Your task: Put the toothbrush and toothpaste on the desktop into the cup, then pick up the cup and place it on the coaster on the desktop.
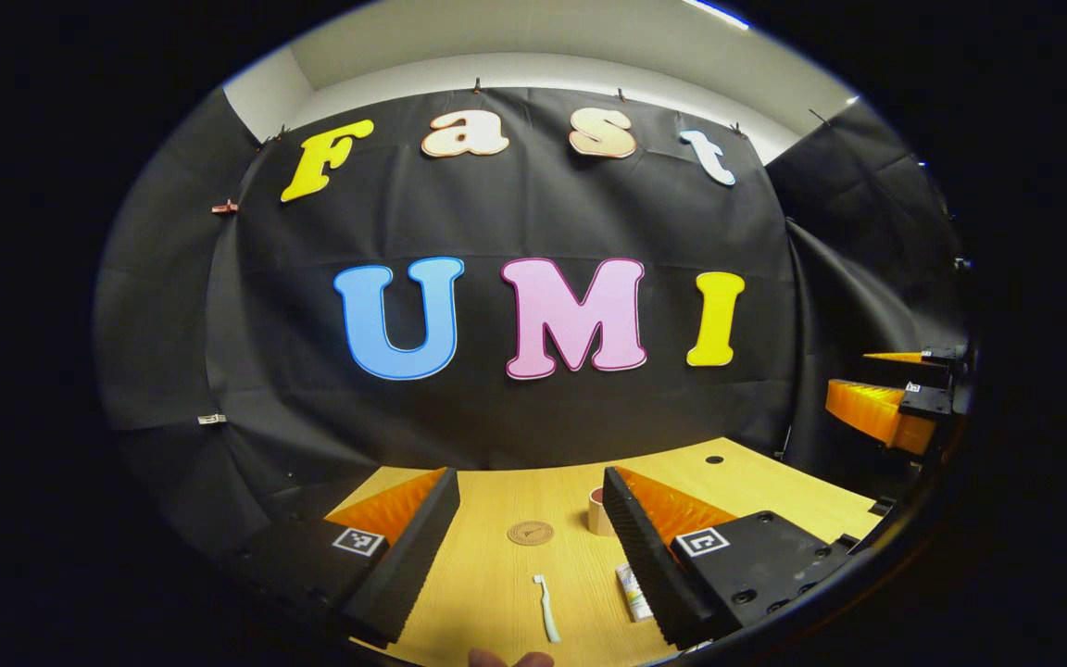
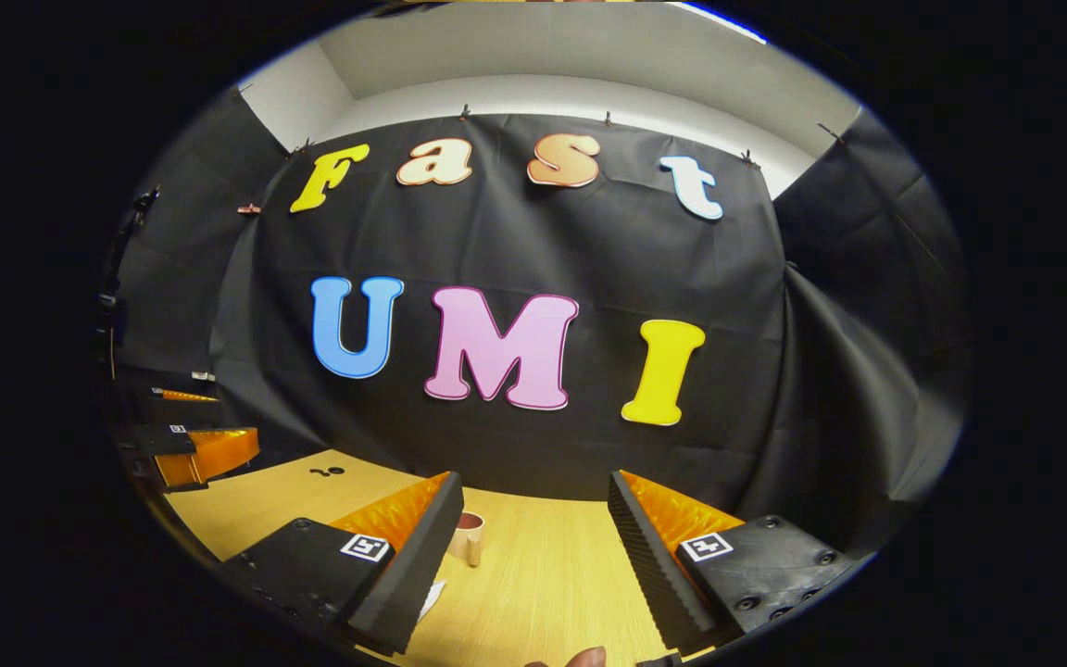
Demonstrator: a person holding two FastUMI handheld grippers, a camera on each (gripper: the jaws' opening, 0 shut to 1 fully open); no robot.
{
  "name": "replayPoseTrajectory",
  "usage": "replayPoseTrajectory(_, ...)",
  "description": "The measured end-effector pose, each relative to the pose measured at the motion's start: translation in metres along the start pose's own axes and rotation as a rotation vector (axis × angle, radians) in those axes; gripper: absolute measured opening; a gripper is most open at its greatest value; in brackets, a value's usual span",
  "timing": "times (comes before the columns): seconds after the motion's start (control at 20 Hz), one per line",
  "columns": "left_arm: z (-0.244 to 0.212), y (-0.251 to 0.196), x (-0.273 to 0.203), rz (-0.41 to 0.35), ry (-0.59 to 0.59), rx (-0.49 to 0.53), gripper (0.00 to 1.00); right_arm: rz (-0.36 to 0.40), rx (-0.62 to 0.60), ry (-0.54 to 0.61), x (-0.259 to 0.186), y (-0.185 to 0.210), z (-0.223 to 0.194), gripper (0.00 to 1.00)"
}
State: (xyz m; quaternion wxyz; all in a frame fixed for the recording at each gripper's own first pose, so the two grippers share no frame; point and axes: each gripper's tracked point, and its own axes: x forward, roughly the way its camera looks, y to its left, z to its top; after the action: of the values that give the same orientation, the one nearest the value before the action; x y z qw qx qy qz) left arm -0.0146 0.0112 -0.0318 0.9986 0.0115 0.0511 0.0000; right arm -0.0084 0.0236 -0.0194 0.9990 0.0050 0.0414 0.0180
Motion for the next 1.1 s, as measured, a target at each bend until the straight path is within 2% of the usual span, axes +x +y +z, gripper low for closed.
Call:
replayPoseTrajectory(0.15,-0.010,0.005,-0.003,0.002,0.027,0.001,0.98,0.062,-0.024,0.177,0.014,0.025,-0.032,0.97)
replayPoseTrajectory(0.3,-0.023,0.013,-0.007,-0.007,0.046,-0.012,0.98,0.162,-0.024,0.445,0.032,0.068,-0.080,0.97)
replayPoseTrajectory(0.4,-0.032,0.019,-0.008,-0.014,0.054,-0.018,0.98,0.184,-0.003,0.616,0.042,0.090,-0.120,0.96)
replayPoseTrajectory(0.55,-0.047,0.031,-0.010,-0.016,0.060,-0.022,0.99,0.174,0.037,0.837,0.049,0.114,-0.182,0.96)
replayPoseTrajectory(0.65,-0.062,0.035,-0.012,-0.023,0.085,-0.039,0.99,0.159,0.035,0.939,0.056,0.127,-0.223,0.96)
replayPoseTrajectory(0.95,-0.105,0.049,-0.011,-0.018,0.175,-0.118,0.98,0.095,-0.064,1.123,0.086,0.154,-0.316,0.94)
replayPoseTrajectory(1.1,-0.122,0.060,-0.013,0.000,0.195,-0.119,0.98,0.053,-0.125,1.203,0.091,0.154,-0.344,0.76)
